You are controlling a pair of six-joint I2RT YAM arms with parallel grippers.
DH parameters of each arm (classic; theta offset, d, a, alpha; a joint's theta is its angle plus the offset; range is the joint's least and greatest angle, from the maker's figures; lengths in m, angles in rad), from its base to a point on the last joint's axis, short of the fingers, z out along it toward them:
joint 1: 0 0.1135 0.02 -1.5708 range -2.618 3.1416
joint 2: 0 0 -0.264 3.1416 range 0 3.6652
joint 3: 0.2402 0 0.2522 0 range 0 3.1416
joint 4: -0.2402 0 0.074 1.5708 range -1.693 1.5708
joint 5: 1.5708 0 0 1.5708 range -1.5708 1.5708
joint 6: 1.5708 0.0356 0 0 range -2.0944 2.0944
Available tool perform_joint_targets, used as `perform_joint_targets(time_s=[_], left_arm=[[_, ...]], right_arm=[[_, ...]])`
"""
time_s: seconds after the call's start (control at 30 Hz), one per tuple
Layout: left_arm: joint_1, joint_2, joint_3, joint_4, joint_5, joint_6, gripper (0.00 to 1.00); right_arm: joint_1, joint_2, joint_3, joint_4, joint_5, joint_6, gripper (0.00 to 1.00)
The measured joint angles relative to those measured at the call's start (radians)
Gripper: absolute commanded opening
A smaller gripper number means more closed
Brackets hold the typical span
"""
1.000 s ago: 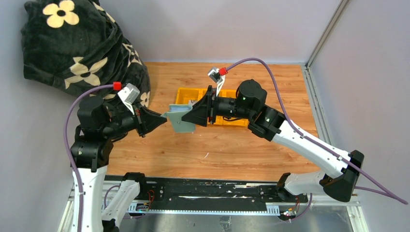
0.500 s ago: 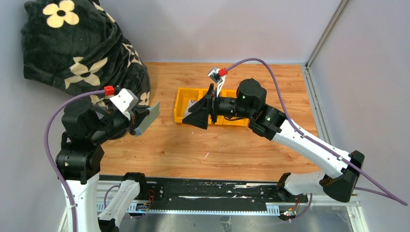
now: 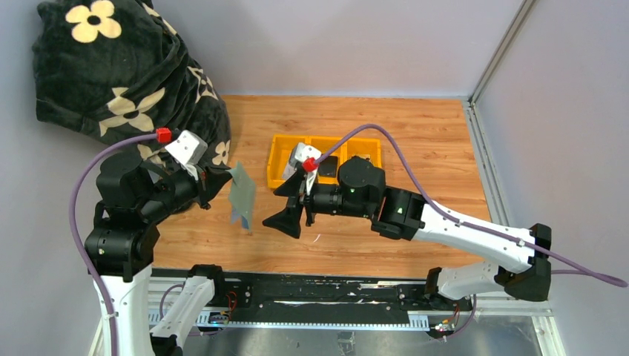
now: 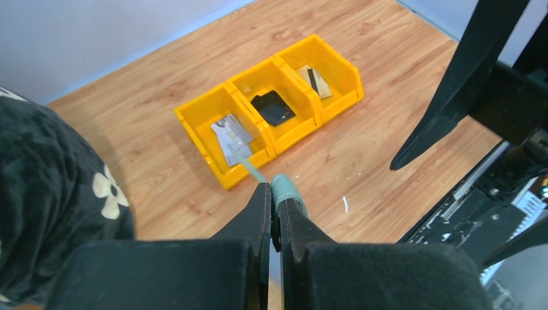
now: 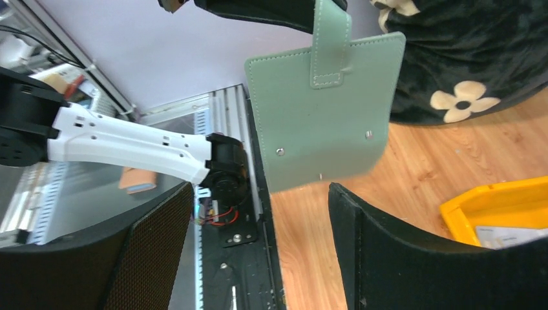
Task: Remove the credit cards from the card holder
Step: Open the card holder.
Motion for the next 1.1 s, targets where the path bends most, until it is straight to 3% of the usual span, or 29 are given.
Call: perform_joint_targets(time_s=[0.23, 0.53, 0.87, 1.1], left_arm=[[0.000, 0.019, 0.047, -0.005, 0.027, -0.141, 0.00], [0.000, 0.019, 0.072, -0.006, 0.026, -0.223, 0.00], [0.000, 0.020, 0.078, -0.006, 0.000, -0.300, 0.00], [0.000, 0.019, 0.096, 0.001, -0.045, -0.338, 0.00]], right_arm=[[0.084, 0.048, 0.000, 0.053, 0.125, -0.098, 0.82], [0.153, 0.171, -0.016, 0.285, 0.195, -0.178, 0.84], [0.287, 0.320, 0.092, 0.346, 0.538, -0.359, 0.84], [0.336, 0.363, 0.093, 0.515, 0.839, -0.518, 0.84]])
